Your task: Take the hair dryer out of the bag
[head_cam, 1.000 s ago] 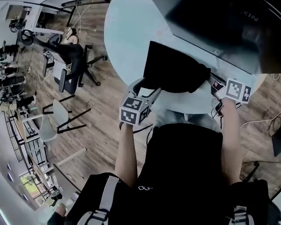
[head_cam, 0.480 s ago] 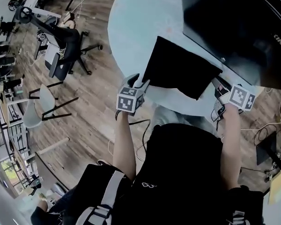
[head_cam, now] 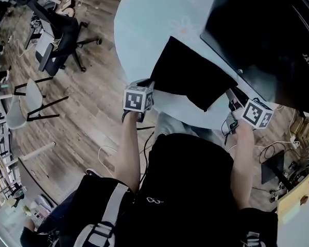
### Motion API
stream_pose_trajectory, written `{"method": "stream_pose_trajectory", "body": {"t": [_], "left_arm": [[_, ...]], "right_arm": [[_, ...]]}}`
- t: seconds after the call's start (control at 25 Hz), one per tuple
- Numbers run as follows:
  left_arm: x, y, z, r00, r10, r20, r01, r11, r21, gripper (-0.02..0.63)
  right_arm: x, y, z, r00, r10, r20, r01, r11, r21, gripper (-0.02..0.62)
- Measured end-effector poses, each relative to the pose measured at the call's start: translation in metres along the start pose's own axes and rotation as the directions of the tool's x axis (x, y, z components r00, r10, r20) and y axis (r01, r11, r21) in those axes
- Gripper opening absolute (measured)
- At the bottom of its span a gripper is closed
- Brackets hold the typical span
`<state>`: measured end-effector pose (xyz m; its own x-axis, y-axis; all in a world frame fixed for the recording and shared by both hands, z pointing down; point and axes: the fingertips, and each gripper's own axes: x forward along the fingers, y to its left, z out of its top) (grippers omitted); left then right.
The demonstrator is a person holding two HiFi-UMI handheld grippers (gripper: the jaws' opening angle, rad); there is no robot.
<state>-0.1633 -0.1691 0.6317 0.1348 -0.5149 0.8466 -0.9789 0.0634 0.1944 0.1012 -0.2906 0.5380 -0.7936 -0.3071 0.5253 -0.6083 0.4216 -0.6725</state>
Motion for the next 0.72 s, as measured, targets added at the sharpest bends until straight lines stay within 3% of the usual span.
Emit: {"method": "stream_pose_trajectory", "body": {"t": [0.12,0.44,0.72], "left_arm": [[0.002,0.001,-0.002,1.0,-0.006,0.006,0.006,0.999,-0.035,0.028],[-0.013,0.009,0.027,0.989,-0.045,0.144,0.067,0.986,-0.155,0.021],[-0.032,0.001,0.054,0.98,-0.025,0.197,0.045,0.994,-0.098,0.021]], "right_arm": [[-0.004,-0.001,-0.001,1.0,-0.013,0.006,0.013,1.0,-0.013,0.026],[-0.019,0.011,0.012,0.996,0.001,0.093,0.001,1.0,-0.028,0.026],[-0.068,-0.004,0.03,0.978,-0.025,0.207,0.025,1.0,0.006,0.026]]}}
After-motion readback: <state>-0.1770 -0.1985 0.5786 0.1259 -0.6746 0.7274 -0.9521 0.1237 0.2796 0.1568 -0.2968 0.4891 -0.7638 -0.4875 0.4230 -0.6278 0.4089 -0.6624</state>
